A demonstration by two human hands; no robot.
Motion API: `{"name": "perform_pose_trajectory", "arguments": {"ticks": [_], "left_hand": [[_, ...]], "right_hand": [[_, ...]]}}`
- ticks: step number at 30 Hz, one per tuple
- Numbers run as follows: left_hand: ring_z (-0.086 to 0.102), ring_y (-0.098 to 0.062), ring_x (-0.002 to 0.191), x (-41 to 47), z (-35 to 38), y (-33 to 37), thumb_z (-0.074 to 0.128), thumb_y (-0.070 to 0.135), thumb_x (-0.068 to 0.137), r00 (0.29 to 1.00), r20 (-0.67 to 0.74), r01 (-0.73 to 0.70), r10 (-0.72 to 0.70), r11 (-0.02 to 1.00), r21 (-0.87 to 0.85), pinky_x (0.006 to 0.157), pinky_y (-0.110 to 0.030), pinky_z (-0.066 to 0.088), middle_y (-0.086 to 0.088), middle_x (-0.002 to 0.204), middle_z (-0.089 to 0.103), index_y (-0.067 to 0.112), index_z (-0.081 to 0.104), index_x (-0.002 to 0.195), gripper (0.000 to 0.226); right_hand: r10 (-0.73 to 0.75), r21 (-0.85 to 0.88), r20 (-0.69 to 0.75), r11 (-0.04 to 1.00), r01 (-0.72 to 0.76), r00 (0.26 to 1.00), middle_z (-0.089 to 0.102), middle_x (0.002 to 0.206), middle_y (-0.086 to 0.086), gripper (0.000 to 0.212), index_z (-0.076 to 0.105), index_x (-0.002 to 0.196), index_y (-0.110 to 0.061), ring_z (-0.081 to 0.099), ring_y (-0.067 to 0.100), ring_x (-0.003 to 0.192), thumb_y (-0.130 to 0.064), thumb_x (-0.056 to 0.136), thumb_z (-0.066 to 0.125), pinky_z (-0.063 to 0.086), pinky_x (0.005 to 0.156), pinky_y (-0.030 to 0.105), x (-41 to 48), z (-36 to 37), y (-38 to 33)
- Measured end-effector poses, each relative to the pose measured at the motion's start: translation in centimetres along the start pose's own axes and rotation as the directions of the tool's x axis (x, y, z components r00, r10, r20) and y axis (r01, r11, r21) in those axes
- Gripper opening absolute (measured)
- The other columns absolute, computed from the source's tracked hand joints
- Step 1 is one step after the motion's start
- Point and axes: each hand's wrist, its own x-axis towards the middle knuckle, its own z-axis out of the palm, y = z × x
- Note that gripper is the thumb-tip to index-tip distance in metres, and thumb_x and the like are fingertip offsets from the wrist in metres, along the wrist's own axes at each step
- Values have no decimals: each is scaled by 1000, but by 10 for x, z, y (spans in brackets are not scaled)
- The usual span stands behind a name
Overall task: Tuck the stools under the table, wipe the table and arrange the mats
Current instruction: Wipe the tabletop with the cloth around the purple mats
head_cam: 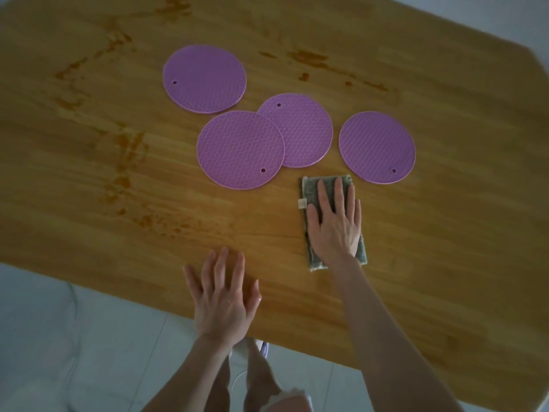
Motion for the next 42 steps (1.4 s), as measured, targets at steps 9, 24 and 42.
{"name": "perform_pose_trajectory", "arguments": {"ticks": [9, 24, 42], "left_hand": [[34, -36, 128, -1, 3, -1, 17, 59, 93, 999, -38, -3, 4, 1000, 17, 107, -68, 13, -14, 136, 38, 17, 42, 130, 61], [39, -32, 125, -4, -7, -16, 40, 50, 89, 992, -122, -42, 33, 997, -68, 108, -63, 22, -18, 133, 50, 11, 51, 124, 53], [27, -37, 133, 62, -68, -258, 35, 59, 83, 989, -116, 95, -92, 995, 21, 108, -66, 11, -23, 141, 39, 4, 46, 134, 76]], "right_hand": [[-88, 9, 1, 996, 88, 996, -4, 160, 0, 62, 5, 151, -32, -9, 25, 147, -56, 93, 5, -11, 115, 34, -6, 2, -15], [17, 34, -32, 999, -16, 999, 8, 160, 2, 58, 16, 150, -32, 2, 28, 147, -51, 96, 13, 0, 118, 40, -57, 19, -54], [164, 98, -43, 982, -159, 986, 6, 160, 2, 63, 15, 151, -31, 0, 30, 147, -51, 92, 5, -1, 118, 42, -72, 48, -243]]}}
